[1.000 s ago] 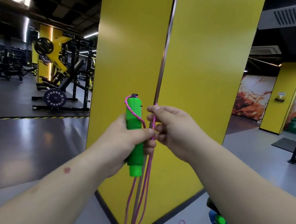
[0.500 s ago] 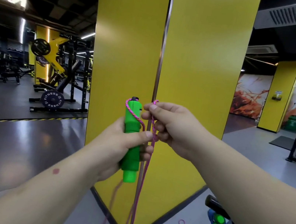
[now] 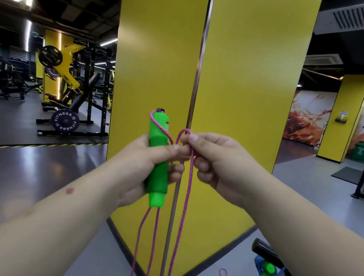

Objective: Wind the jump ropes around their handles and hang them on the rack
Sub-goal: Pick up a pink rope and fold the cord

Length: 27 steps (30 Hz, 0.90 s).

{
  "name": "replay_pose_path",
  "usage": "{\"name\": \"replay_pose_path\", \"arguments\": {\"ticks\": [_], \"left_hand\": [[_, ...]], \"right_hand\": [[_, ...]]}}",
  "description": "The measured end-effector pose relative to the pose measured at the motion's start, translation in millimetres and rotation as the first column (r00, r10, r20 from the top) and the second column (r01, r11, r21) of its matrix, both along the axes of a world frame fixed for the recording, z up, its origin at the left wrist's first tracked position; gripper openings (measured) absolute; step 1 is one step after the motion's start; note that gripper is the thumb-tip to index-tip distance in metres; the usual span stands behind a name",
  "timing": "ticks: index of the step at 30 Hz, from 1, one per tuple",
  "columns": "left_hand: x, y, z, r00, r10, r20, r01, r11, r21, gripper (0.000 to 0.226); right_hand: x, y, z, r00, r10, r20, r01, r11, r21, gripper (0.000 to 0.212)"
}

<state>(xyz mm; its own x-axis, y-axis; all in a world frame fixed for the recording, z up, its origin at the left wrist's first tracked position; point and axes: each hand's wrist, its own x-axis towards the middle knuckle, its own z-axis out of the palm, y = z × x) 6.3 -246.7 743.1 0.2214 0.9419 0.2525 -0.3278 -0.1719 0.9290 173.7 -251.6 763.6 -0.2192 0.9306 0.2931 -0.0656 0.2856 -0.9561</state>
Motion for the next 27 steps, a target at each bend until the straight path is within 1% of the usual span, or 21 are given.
{"name": "replay_pose_path", "arguments": {"ticks": [3,7,10,13,15,18,20,21,23,25,27], "left_hand": [[9.2,-13.7,-8.6,0.997,-0.073,-0.019,0.074,0.997,0.014,0.026],[6.3,-10.8,1.3,0.998,-0.031,-0.051,0.033,0.999,0.033,0.023],[0.7,-5.1,4.5,0.995,-0.013,-0.094,0.011,1.0,-0.023,0.012],[1.4,-3.6,3.5,0.998,-0.027,-0.058,0.022,0.996,-0.084,0.005],[2.9,-3.3,5.9,0.999,-0.021,-0.034,0.018,0.996,-0.092,0.003],[0.8,-1.4,12.4,0.998,0.002,-0.068,-0.008,0.996,-0.084,0.004],[-2.6,1.9,14.1,0.996,0.044,-0.077,-0.048,0.998,-0.044,0.009],[-4.1,3.1,13.2,0.995,0.067,-0.079,-0.07,0.997,-0.028,0.013],[-3.7,0.7,7.5,0.995,0.071,-0.068,-0.072,0.997,-0.017,0.016],[1.5,-7.2,-1.4,0.998,0.013,-0.066,-0.014,1.0,-0.015,0.015],[10.6,-15.1,-9.6,0.997,-0.032,-0.067,0.032,0.999,0.002,0.019]], "right_hand": [[-0.7,4.5,7.4,0.998,-0.054,-0.008,0.054,0.999,0.001,0.015],[-3.4,2.5,-8.3,0.995,-0.058,-0.084,0.046,0.989,-0.138,0.021],[-1.1,-3.7,-18.8,0.995,-0.003,-0.095,-0.016,0.98,-0.197,0.026],[1.9,-5.9,-21.6,1.0,0.004,-0.012,-0.007,0.98,-0.2,0.026],[-0.8,-7.0,-26.2,0.995,0.063,0.08,-0.042,0.971,-0.237,0.018],[-3.4,-8.7,-32.0,0.973,0.134,0.188,-0.086,0.966,-0.244,0.008],[-1.4,-8.8,-27.7,0.969,0.13,0.211,-0.087,0.976,-0.201,0.016],[-0.1,-7.5,-23.2,0.976,0.103,0.19,-0.071,0.983,-0.168,0.019],[1.4,-3.6,-12.3,0.995,0.039,0.09,-0.03,0.994,-0.104,0.016],[1.2,1.6,-0.4,1.0,-0.016,-0.011,0.016,0.997,-0.074,0.013],[0.8,6.6,7.6,0.995,-0.062,-0.076,0.056,0.995,-0.078,0.014]]}}
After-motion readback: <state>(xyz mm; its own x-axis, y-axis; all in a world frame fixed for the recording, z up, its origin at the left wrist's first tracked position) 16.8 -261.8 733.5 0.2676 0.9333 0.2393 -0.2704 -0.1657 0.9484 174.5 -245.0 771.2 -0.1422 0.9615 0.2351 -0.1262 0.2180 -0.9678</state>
